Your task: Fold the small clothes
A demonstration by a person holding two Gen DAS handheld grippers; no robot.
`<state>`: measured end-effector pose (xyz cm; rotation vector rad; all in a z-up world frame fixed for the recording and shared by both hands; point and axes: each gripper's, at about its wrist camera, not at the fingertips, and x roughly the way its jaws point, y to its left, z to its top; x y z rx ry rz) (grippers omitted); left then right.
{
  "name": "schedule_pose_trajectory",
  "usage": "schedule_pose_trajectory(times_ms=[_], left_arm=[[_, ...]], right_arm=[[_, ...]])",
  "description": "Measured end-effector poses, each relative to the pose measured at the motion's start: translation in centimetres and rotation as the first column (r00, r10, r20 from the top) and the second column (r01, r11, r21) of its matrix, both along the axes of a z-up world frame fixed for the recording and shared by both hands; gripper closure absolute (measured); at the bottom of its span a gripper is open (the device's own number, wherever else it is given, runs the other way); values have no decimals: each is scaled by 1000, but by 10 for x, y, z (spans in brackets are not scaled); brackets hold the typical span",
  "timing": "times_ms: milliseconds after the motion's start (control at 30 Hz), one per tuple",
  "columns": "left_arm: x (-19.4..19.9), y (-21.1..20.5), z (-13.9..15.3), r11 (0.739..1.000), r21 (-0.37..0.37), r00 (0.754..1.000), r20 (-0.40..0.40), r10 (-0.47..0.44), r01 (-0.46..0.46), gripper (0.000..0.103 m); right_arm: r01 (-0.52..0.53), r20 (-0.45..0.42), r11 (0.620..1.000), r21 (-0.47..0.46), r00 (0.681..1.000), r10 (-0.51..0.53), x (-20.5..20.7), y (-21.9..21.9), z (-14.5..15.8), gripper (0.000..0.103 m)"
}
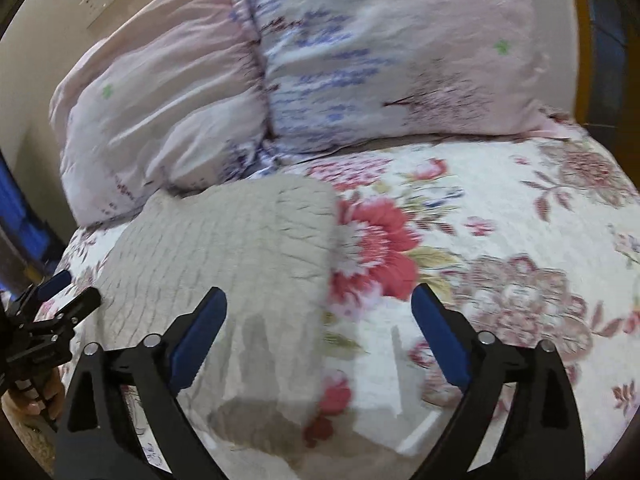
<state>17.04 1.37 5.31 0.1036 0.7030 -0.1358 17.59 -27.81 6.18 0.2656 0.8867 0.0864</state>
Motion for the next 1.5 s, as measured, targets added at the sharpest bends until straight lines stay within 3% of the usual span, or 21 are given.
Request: schedule_pose_trajectory(times_ms=[167,367,633,800,1067,1500], left_arm=[[-14,13,1,998,33,998,10,59,-59,2],[-38,42,0,992,-24,992,-11,127,-127,2],[-67,46,-14,988,-53,987,-79,137,-142,2],[-75,29,-20,994,-23,990,-102,103,-106,2],[-70,11,-34,997,-8,983,-168,78,-81,2],[-61,4,-48,997,-14,967,-243,70,-76,2]], right_arm=[[76,40,991,-109,997,-72,-21,-2,10,1],[81,77,986,-144,995,-70,-43,6,17,1],[-39,-1,994,-100,999,39,-64,42,0,1],[-102,-39,983,-155,995,97,-73,69,-11,1],[-66,-163,989,-135,986,43,-66,66,-32,1],[-60,-169,980,-191,985,27,-69,69,-34,1]])
